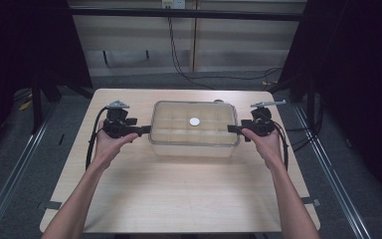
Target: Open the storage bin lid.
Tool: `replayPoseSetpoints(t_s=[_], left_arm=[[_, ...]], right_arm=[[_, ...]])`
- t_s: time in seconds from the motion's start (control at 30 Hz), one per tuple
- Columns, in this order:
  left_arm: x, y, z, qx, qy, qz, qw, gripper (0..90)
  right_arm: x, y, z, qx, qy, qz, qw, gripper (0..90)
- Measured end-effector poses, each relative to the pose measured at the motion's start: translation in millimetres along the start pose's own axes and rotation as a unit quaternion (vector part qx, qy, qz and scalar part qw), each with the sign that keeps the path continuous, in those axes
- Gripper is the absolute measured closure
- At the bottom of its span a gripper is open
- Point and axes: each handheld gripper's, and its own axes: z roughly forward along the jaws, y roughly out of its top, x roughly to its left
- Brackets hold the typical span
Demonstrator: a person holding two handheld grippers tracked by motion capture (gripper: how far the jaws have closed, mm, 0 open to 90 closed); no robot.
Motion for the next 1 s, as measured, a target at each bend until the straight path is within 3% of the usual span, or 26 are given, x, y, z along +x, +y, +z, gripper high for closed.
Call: replayPoseSetpoints(t_s=[0.1,0.2,0.27,0.3,0.37,0.47,0.53,0.63,0.8,0.9,1.0], left_arm=[[0.1,0.9,8.1,0.014,-0.002,0.000,0.9999,24.8],[-5.2,1.9,11.3,0.007,-0.011,0.000,0.9999,24.6],[-7.9,4.0,13.2,0.009,-0.006,0.003,0.9999,25.1],[-8.0,5.2,15.1,0.012,-0.009,0.005,0.9999,25.0],[-5.8,6.4,19.3,0.016,-0.006,0.003,0.9998,24.4],[-1.0,5.6,27.8,0.025,-0.006,-0.002,0.9997,24.0],[-0.9,4.6,32.5,0.032,-0.009,-0.016,0.9993,22.7],[-3.6,4.5,36.5,0.041,0.001,0.006,0.9991,22.2],[3.6,2.5,44.9,0.042,-0.011,-0.019,0.9989,21.3],[2.4,0.8,49.5,0.042,-0.004,-0.008,0.9991,21.8],[1.2,1.1,52.8,0.040,-0.013,-0.006,0.9991,21.7]], right_arm=[[-1.0,2.2,6.1,0.006,0.000,0.003,1.0000,23.7],[-1.4,4.3,15.3,0.024,-0.009,-0.007,0.9997,22.6],[-3.5,5.8,18.2,0.018,-0.014,0.002,0.9997,21.1],[-4.5,7.3,22.0,0.026,-0.015,0.004,0.9995,17.6],[-3.9,8.1,25.2,0.041,-0.023,-0.004,0.9989,18.9],[-3.7,8.0,27.8,0.041,-0.024,-0.003,0.9988,18.1],[-4.9,7.1,31.1,0.047,-0.022,0.002,0.9987,16.3],[-6.1,5.9,37.7,0.056,-0.020,0.007,0.9982,14.0],[-8.2,5.3,46.2,0.060,-0.004,0.019,0.9980,12.6],[-7.6,6.9,49.2,0.064,-0.006,0.021,0.9977,10.0],[-6.5,8.7,51.3,0.066,-0.012,0.021,0.9975,9.1]])
